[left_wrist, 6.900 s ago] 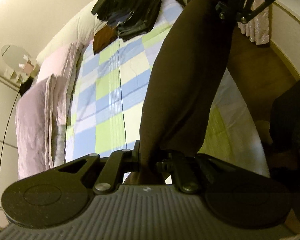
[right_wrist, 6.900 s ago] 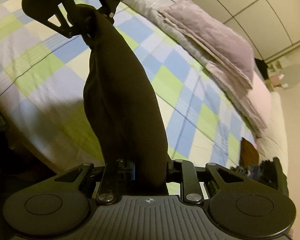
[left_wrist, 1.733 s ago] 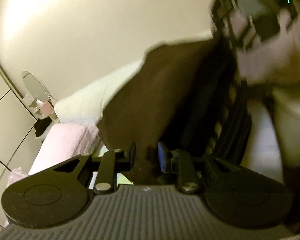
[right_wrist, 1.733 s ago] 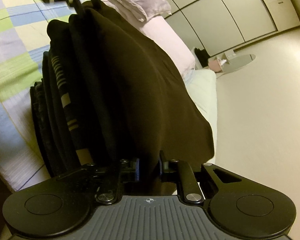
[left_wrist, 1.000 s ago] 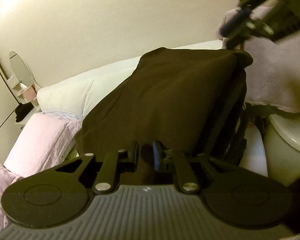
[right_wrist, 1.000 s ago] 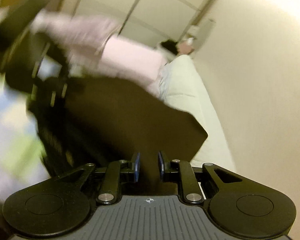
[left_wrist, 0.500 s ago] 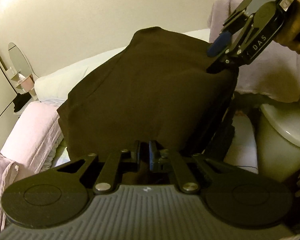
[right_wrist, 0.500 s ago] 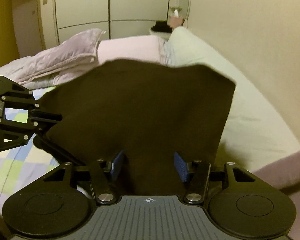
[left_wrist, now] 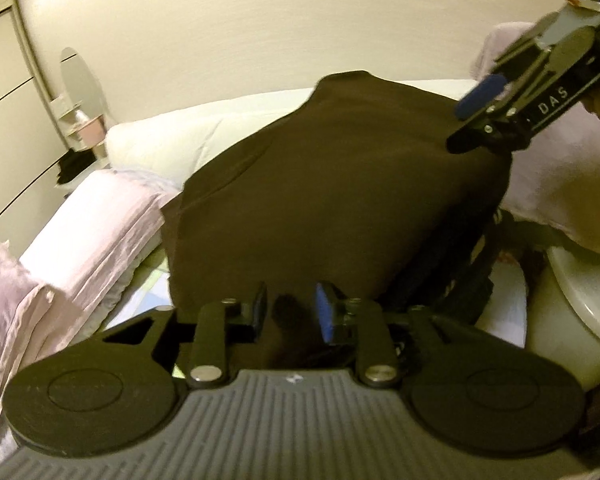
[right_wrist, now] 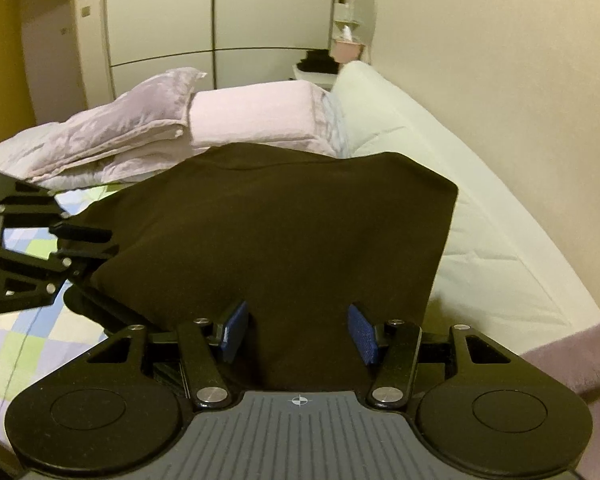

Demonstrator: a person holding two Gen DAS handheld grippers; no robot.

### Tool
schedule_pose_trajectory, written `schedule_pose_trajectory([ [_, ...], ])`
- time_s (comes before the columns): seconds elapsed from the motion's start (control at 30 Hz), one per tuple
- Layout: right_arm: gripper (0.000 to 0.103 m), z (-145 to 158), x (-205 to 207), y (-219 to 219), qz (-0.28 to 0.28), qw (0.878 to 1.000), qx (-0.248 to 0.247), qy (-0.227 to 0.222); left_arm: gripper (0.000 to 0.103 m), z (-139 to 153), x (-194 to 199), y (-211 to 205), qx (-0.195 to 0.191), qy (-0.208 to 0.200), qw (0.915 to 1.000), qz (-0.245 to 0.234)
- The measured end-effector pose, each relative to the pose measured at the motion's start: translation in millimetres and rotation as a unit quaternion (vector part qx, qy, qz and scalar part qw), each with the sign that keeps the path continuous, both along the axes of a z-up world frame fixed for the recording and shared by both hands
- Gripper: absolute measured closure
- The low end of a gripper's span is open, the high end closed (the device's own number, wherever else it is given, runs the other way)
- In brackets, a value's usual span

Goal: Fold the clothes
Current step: 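Open both grippers and release the sweater on top of the stack, then press and square the sweater on the stack with both open grippers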

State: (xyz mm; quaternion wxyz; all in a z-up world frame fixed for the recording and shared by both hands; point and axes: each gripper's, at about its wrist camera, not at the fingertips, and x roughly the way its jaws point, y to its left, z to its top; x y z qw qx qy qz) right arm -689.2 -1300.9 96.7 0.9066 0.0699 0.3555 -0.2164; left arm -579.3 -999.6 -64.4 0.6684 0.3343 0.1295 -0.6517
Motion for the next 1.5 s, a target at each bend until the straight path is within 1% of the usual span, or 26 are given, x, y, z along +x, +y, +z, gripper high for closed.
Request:
schedule_pose_trajectory([
  [0.07,0.045,2.0,1.5,3.3,-0.019,1.0,0.0,0.001,0.068,4.8,3.7,1.9,-0.003,0.008,0.9999,0.013],
  [0.1,0.04,3.2,0.6,5.9,-0.03,1.0,-0.003,0.001,0.065,7.5,5.7,3.4,-0.006,0.011,0.9998,0.017],
  [0.13,0.038,4.4,0.5,8.5,-0.042,0.999,-0.006,0.002,0.06,9.7,7.1,5.8,-0.009,0.015,0.9997,0.02],
  [0.17,0.038,5.3,1.7,11.4,-0.053,0.999,-0.01,0.003,0.057,11.5,8.2,8.5,-0.011,0.018,0.9996,0.02],
  [0.3,0.038,12.8,2.2,24.3,-0.097,0.995,-0.019,0.003,0.054,16.1,11.7,20.6,-0.016,0.02,0.9996,0.01],
  [0.4,0.038,17.9,0.8,39.6,-0.118,0.993,-0.019,0.004,0.046,20.7,15.2,33.7,-0.019,0.025,0.9995,-0.002],
  [0.43,0.038,19.3,0.4,44.7,-0.124,0.992,-0.019,0.004,0.042,21.5,15.9,39.8,-0.022,0.028,0.9994,-0.004],
  [0.63,0.036,23.4,-4.3,79.7,-0.159,0.987,-0.019,0.01,0.037,26.0,20.2,75.7,-0.033,0.046,0.9983,-0.012],
  [0.67,0.034,24.1,-5.3,85.6,-0.164,0.986,-0.019,0.01,0.033,26.2,21.4,81.2,-0.034,0.05,0.9981,-0.011],
  [0.7,0.023,24.8,-6.1,91.6,-0.168,0.986,-0.019,0.01,0.03,26.4,22.6,86.8,-0.035,0.053,0.9979,-0.009],
  [0.73,0.016,25.7,-6.7,98.1,-0.171,0.985,-0.021,0.009,0.026,26.6,23.8,92.3,-0.036,0.057,0.9977,-0.007],
  [0.87,0.016,27.7,-6.6,119.4,-0.171,0.985,-0.024,0.011,0.025,28.5,29.4,109.4,-0.04,0.065,0.997,0.003],
  [0.93,0.016,30.8,-7.4,126.9,-0.172,0.985,-0.025,0.007,0.025,32.4,32.0,111.7,-0.041,0.062,0.9972,0.002],
  [1.0,0.016,34.6,-9.9,131.1,-0.174,0.984,-0.03,0.004,0.025,36.3,32.0,112.7,-0.046,0.047,0.9978,-0.006],
  [1.1,0.016,37.8,-16.3,128.9,-0.175,0.983,-0.059,0.005,0.027,38.0,27.8,110.5,-0.047,0.004,0.9986,-0.025],
  [1.13,0.016,37.1,-18.8,124.7,-0.172,0.982,-0.074,0.012,0.029,38.2,25.9,109.8,-0.045,-0.011,0.9984,-0.031],
  [1.17,0.016,36.1,-21.2,119.9,-0.167,0.982,-0.09,0.019,0.033,38.7,22.9,108.8,-0.044,-0.022,0.9981,-0.037],
  [1.23,0.016,31.9,-23.5,109.7,-0.142,0.981,-0.128,0.039,0.038,37.0,13.3,102.5,-0.046,-0.049,0.9964,-0.051],
  [1.3,0.016,23.2,-20.7,102.2,-0.094,0.977,-0.176,0.068,0.043,35.3,3.6,96.1,-0.048,-0.076,0.9938,-0.065],
  [1.33,0.02,17.7,-18.9,99.6,-0.067,0.975,-0.196,0.082,0.044,33.0,-2.5,89.9,-0.048,-0.09,0.9924,-0.069],
  [1.37,0.027,11.6,-17.0,96.8,-0.04,0.972,-0.211,0.096,0.044,30.3,-8.9,81.7,-0.044,-0.1,0.9913,-0.073],
  [1.4,0.039,5.6,-15.2,94.1,-0.013,0.968,-0.227,0.109,0.044,27.6,-15.1,73.7,-0.039,-0.11,0.99,-0.078],
  [1.43,0.041,-0.1,-13.9,91.0,0.01,0.963,-0.241,0.119,0.044,24.5,-19.9,66.8,-0.036,-0.12,0.9886,-0.084],
  [1.5,0.041,-8.9,-14.4,82.8,0.037,0.956,-0.261,0.126,0.045,16.0,-28.6,51.6,-0.029,-0.152,0.9842,-0.087],
])
